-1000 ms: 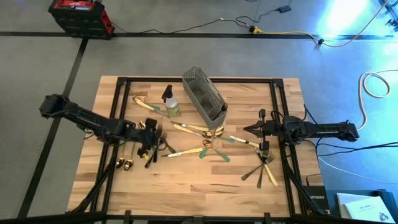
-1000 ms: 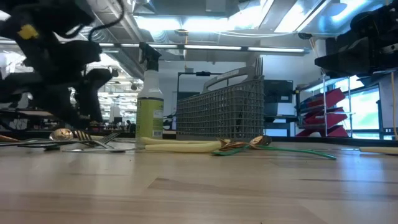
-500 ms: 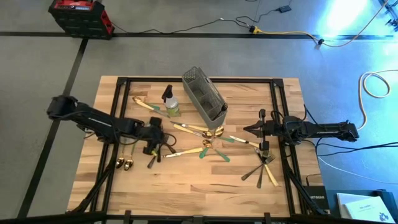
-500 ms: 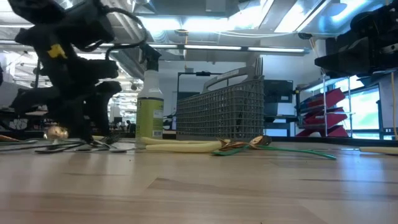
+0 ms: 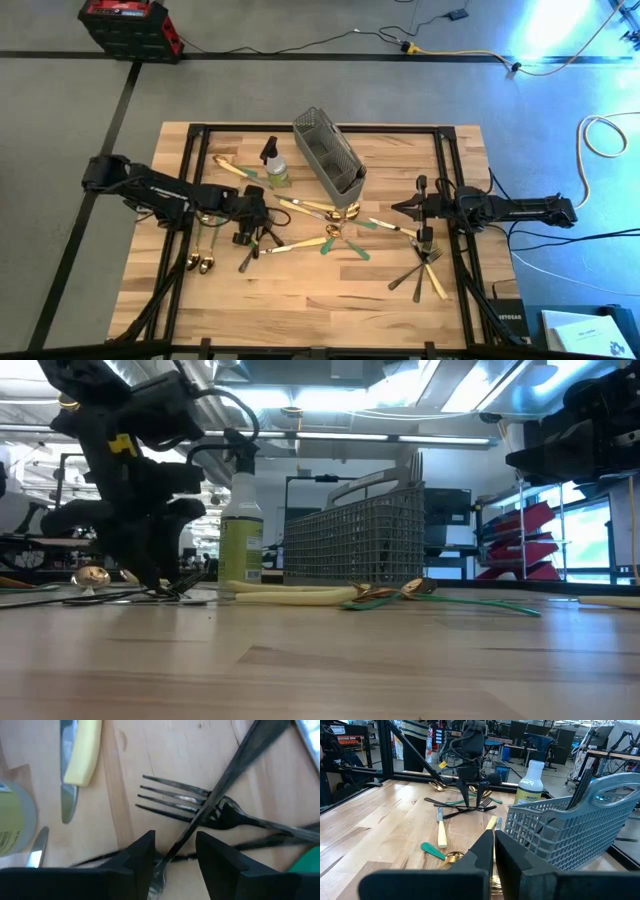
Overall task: Sort silverware
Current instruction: Put the black fork into the gray silverware organizer
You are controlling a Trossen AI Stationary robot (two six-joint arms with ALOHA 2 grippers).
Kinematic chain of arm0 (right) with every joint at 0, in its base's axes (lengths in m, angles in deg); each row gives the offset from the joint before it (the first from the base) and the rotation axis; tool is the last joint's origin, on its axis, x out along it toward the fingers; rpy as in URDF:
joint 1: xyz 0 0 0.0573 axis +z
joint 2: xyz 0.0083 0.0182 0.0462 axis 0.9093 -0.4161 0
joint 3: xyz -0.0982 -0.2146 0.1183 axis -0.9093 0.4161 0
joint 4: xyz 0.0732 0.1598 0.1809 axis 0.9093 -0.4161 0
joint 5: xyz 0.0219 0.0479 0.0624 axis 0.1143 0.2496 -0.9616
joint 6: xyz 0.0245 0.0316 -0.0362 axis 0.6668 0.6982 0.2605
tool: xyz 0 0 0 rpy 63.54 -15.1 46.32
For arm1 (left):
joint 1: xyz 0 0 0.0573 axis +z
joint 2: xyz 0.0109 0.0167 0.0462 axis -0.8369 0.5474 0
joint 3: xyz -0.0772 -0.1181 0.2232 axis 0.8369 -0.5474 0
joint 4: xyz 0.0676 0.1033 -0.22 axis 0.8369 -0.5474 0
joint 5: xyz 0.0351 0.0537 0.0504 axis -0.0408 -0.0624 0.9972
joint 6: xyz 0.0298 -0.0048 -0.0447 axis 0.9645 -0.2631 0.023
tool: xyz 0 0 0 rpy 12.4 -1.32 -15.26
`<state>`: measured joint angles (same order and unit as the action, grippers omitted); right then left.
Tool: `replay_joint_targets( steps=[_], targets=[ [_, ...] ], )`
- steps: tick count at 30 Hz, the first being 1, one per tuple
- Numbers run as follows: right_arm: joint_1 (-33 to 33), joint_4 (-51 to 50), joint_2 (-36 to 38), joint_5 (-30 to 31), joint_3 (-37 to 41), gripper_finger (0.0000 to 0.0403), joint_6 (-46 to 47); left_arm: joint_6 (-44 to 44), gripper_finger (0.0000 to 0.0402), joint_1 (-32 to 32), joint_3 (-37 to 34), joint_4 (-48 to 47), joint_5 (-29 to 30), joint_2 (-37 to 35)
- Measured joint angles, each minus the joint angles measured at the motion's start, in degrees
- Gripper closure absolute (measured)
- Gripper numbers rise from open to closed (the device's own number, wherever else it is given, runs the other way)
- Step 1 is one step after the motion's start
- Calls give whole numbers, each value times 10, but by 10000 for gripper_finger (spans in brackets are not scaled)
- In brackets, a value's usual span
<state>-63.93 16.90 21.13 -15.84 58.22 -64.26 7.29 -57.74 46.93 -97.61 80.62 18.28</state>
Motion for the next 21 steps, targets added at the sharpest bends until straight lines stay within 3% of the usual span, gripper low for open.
replay_joint_targets(
  steps=[15,21],
  targets=[
    [0,0,0,3,0,403,0,-2,316,0,8,-6,-23,47],
    [0,0,0,3,0,403,0,-19,365,-16,50,-54,-22,53]
  ],
)
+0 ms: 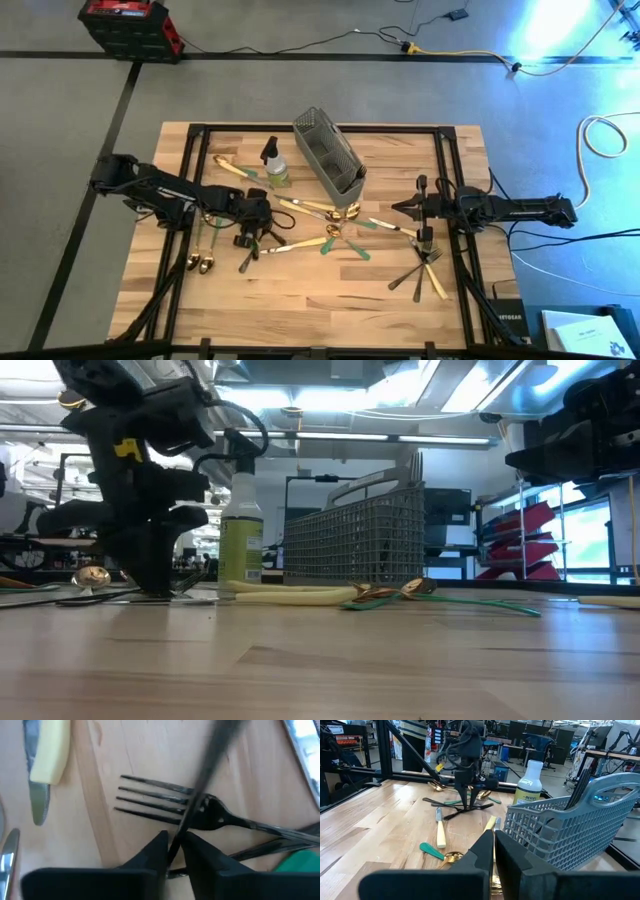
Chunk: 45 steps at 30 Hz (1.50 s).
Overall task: Sort silverware
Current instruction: Put the black fork into the gray silverware organizer
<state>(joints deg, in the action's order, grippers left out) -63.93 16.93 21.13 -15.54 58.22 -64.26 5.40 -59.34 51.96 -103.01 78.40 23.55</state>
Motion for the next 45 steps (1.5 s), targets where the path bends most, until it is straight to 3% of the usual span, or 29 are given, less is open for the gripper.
replay_joint_targets(
  steps=[4,13,20,28,33,38,45],
  targets=[
    [0,0,0,0,0,403,0,3,396,-9,34,-32,-1,-1],
    [0,0,0,0,0,403,0,13,401,-9,83,-127,3,-1],
    [0,0,0,0,0,403,0,20,401,-9,171,-214,32,-1],
    [0,0,0,0,0,403,0,154,401,-15,285,-268,59,-3],
    [0,0,0,0,0,403,0,179,401,-16,328,-272,62,-3],
    [0,0,0,0,0,403,0,123,401,-16,327,-272,63,-3],
    [0,0,0,-1,0,403,0,-98,400,-41,297,-279,7,-2]
  ],
)
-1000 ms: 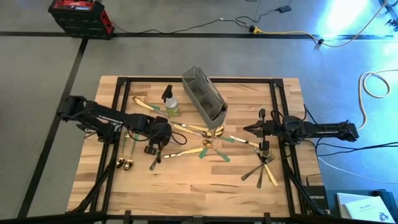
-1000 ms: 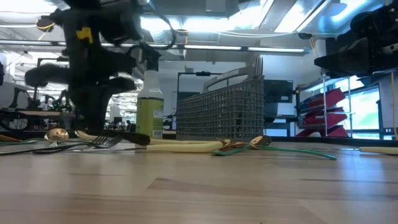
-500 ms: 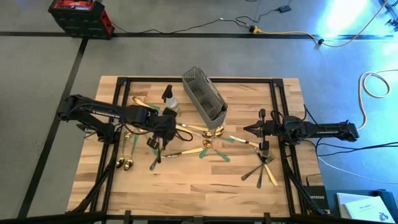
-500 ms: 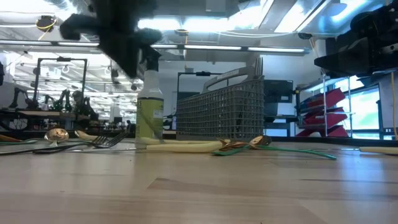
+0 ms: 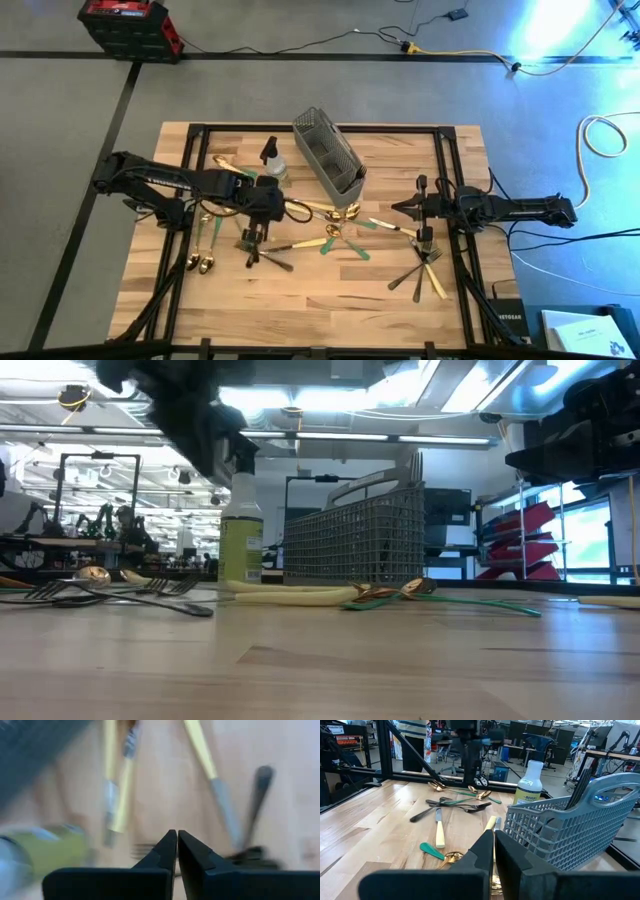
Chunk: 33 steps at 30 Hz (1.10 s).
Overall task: Sort silverware
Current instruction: Put the black fork into the gray silverware organizer
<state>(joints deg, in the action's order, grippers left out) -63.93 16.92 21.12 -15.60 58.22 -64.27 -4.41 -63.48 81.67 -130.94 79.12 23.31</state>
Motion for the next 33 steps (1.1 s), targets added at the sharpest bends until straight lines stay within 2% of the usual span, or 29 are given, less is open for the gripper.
replay_joint_targets(
  steps=[3,5,9,12,15,19,26,30,33],
  targets=[
    [0,0,0,0,0,403,0,-110,399,-30,-36,4,-9,0],
    [0,0,0,0,0,403,0,-178,399,-55,-66,13,14,0],
    [0,2,0,0,0,403,19,-340,398,-112,-133,24,113,0],
    [0,3,0,3,0,403,30,-496,398,-158,-173,70,191,-1],
    [0,6,0,23,0,403,40,-641,398,-191,-191,112,233,-1],
    [0,11,0,50,0,403,51,-766,398,-221,-193,124,316,-1],
    [0,20,0,62,0,403,56,-773,398,-204,-194,123,320,0],
    [0,22,0,62,0,403,66,-789,398,-216,-207,133,351,0],
    [0,22,0,62,0,403,73,-793,395,-211,-241,172,312,0]
  ],
)
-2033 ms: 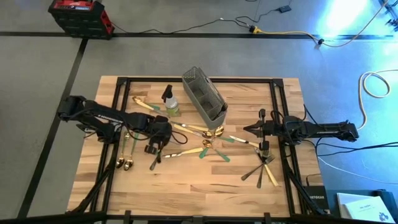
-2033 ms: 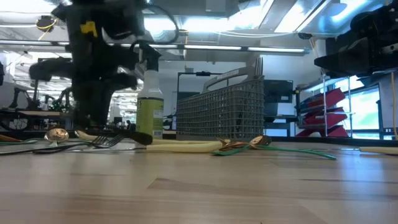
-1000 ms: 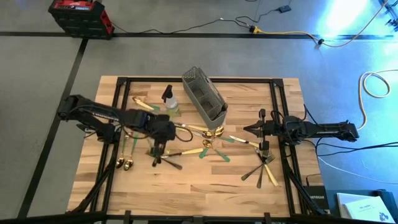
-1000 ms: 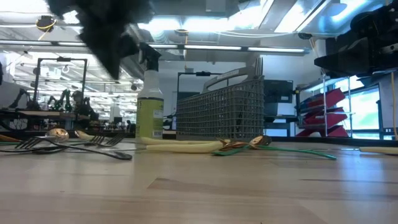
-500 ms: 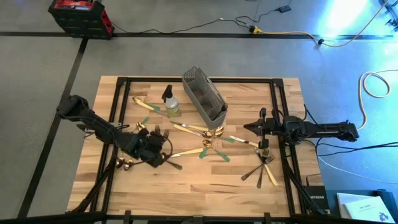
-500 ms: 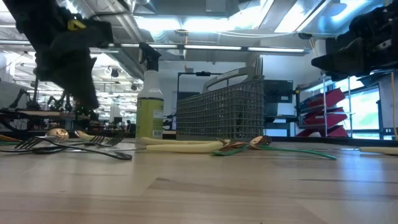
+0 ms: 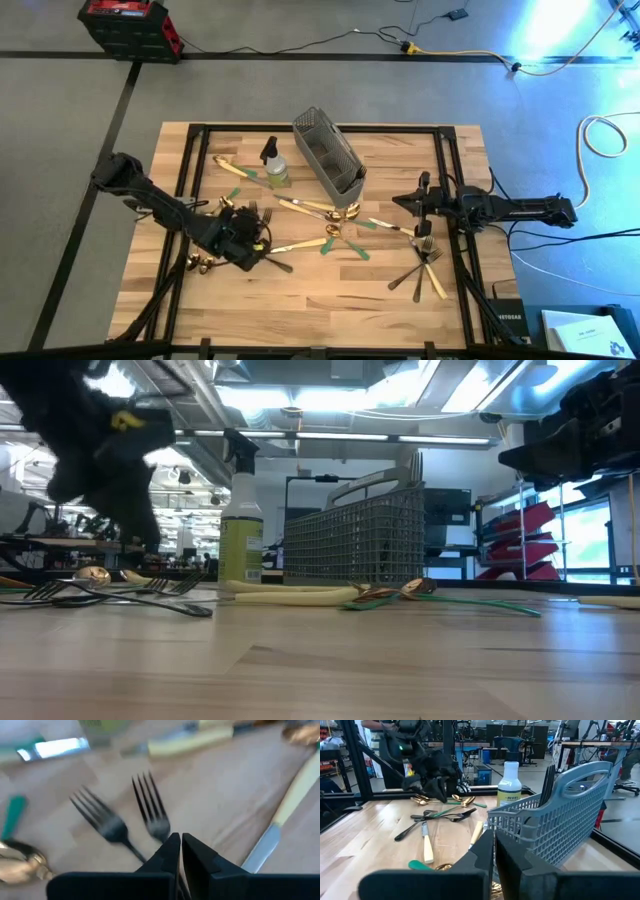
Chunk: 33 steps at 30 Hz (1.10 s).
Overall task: Sort silverware
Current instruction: Put the black fork into the gray silverware organizer
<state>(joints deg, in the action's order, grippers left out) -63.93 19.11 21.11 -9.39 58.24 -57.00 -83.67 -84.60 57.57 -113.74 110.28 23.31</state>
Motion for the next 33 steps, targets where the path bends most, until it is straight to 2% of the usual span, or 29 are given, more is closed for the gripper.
replay_joint_targets(
  steps=[3,7,13,18,29,33],
  targets=[
    [0,0,0,0,0,403,1,-17,375,1,-41,50,-26,0],
    [0,1,0,0,0,403,1,-25,328,1,-79,128,-45,1],
    [0,1,0,5,0,403,1,-11,280,1,-85,136,-55,1],
    [0,0,0,5,0,403,0,6,278,17,-85,133,-55,7],
    [0,-1,0,6,0,403,0,51,281,49,-81,181,-71,75],
    [0,-1,0,6,0,403,0,49,304,44,-82,181,-71,77]
  ],
)
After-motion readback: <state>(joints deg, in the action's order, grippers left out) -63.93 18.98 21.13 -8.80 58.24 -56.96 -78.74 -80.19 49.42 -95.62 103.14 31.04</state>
